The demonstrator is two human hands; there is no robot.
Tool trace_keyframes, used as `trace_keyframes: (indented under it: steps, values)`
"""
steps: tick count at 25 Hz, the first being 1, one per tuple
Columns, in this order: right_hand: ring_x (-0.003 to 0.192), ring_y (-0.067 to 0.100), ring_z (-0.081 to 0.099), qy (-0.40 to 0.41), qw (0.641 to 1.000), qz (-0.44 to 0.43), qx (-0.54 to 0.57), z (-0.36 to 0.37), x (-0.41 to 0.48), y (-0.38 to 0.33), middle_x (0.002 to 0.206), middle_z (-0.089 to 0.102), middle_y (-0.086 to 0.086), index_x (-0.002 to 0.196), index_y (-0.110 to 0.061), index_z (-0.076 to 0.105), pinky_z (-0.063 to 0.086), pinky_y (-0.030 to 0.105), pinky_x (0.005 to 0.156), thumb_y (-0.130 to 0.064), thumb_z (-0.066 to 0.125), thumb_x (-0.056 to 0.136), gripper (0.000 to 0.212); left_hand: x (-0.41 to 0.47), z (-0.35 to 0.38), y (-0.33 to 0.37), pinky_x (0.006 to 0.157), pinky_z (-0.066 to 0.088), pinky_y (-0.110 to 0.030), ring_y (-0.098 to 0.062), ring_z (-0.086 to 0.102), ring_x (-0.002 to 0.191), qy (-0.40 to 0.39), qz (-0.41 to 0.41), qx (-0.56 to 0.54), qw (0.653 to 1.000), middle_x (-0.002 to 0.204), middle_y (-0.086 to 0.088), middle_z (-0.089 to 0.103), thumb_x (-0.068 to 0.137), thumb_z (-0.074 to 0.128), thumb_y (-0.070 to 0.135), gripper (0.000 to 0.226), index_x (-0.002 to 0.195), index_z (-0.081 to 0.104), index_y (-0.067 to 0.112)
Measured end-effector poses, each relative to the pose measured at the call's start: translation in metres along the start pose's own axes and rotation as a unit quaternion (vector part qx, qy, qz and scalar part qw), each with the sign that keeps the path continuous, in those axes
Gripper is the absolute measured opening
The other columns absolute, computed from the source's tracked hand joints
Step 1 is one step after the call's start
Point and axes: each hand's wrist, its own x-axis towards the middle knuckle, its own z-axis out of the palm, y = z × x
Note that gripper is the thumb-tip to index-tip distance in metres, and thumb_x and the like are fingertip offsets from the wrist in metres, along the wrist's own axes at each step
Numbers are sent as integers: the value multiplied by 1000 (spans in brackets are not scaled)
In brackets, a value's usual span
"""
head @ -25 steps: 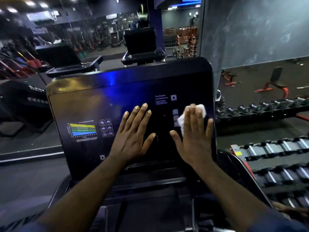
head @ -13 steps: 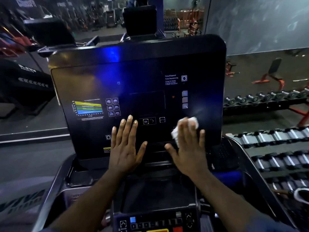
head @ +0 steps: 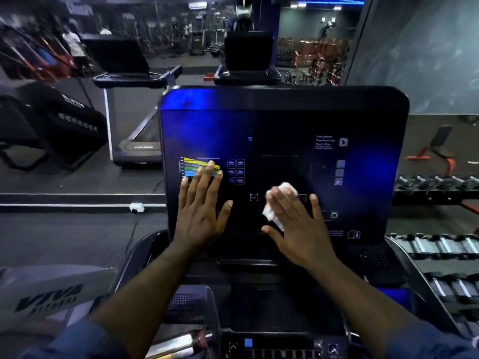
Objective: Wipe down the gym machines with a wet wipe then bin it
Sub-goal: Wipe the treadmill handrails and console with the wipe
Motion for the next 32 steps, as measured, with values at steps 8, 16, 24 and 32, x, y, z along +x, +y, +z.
trace_keyframes:
  steps: [8, 16, 24, 32]
  values:
    - [160, 21, -12, -2, 1000, -11, 14, -29, 79, -80, 173, -20, -5, 165, -21, -12, 1, 66, 125, -76, 22, 100, 92, 20, -16, -51, 129, 11, -56, -36, 0, 161, 35, -98, -65, 992, 175, -10, 4, 104, 51, 44, 74, 164, 26, 9]
    - [158, 24, -22, 53, 986, 143, 74, -64, 154, -104, 171, -27, -1, 163, -21, -21, -14, 62, 122, -76, 14, 100, 91, 27, -24, -74, 117, 11, -4, 12, 10, 150, -16, -230, -365, 902, 174, 1, 11, 107, 45, 50, 79, 168, 2, 23]
    - [160, 15, -13, 27, 999, 27, -13, -53, 136, -119, 171, -22, -14, 164, -33, -13, -16, 58, 123, -66, 22, 107, 75, 35, -16, -102, 122, 36, -50, -16, 47, 146, 1, -259, -573, 778, 154, 2, 55, 111, 27, 57, 58, 156, 46, 27]
    - [161, 12, -4, 27, 992, -117, -43, -21, 118, -194, 174, -1, -14, 167, -32, 4, -1, 58, 128, -58, 36, 107, 73, 45, -41, -118, 114, 45, -47, -24, 63, 130, -84, -376, -690, 613, 134, -5, 71, 106, 16, 66, 74, 145, 57, 17]
